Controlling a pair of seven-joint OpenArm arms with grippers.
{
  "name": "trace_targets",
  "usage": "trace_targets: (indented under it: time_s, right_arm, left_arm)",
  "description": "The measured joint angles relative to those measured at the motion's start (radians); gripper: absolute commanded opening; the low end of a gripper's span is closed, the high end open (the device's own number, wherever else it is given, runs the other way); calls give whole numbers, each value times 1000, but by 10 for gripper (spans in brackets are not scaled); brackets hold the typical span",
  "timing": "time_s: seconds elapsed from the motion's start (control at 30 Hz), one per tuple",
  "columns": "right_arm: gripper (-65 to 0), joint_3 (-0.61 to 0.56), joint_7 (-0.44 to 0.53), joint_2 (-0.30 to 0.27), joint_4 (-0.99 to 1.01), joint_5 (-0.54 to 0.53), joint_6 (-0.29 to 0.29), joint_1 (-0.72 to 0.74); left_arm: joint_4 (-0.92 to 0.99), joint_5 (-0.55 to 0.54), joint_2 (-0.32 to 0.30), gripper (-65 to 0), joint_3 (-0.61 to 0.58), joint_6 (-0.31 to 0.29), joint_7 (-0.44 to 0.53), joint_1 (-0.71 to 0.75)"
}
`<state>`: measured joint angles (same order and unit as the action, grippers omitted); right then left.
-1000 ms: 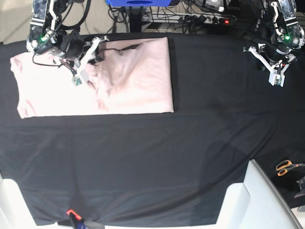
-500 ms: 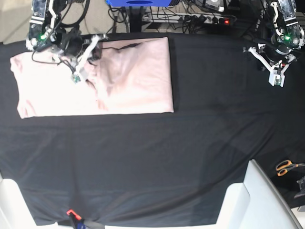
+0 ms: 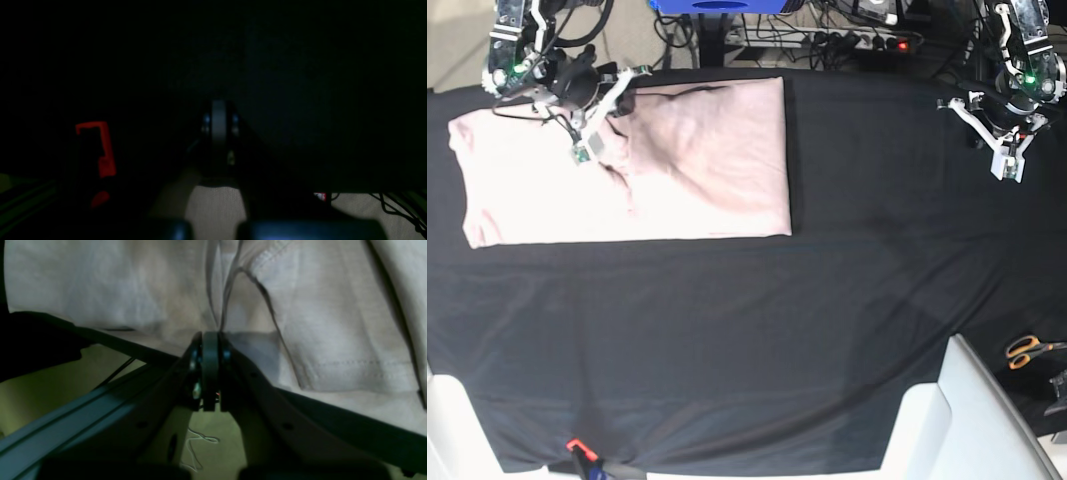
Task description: Fold the T-shirt properly
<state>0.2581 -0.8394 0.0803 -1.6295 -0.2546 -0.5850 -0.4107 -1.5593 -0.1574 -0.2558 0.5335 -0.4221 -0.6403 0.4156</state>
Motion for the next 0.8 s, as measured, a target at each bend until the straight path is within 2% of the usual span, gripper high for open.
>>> trace_targets:
  time_s: [0.17, 0.37, 0.47, 0.6, 0.7, 0.77, 0.8]
  right_arm:
    - [-644, 26, -55, -8, -1, 9, 2, 2]
    - [-617, 25, -65, -5, -42, 8, 1, 2]
    - [-512, 23, -152, -5, -72, 8, 1, 3]
    - [-362, 24, -178, -5, -154, 9, 2, 1]
    - [-356, 24, -171, -4, -231, 1, -9, -3]
    - [-389, 24, -164, -5, -243, -1, -61, 4]
    - [-425, 24, -155, -5, -241, 4, -102, 15]
  left_arm:
    - [25, 0, 0, -650, 0, 0, 0, -1]
    - [28, 0, -1, -650, 0, 0, 0, -2]
    - [28, 0, -1, -650, 0, 0, 0, -2]
    - [28, 0, -1, -650, 0, 0, 0, -2]
    - [22, 0, 0, -650, -5, 0, 0, -2]
    - [11, -4, 4, -650, -7, 0, 0, -2]
    - [-2, -3, 11, -650, -10, 0, 0, -2]
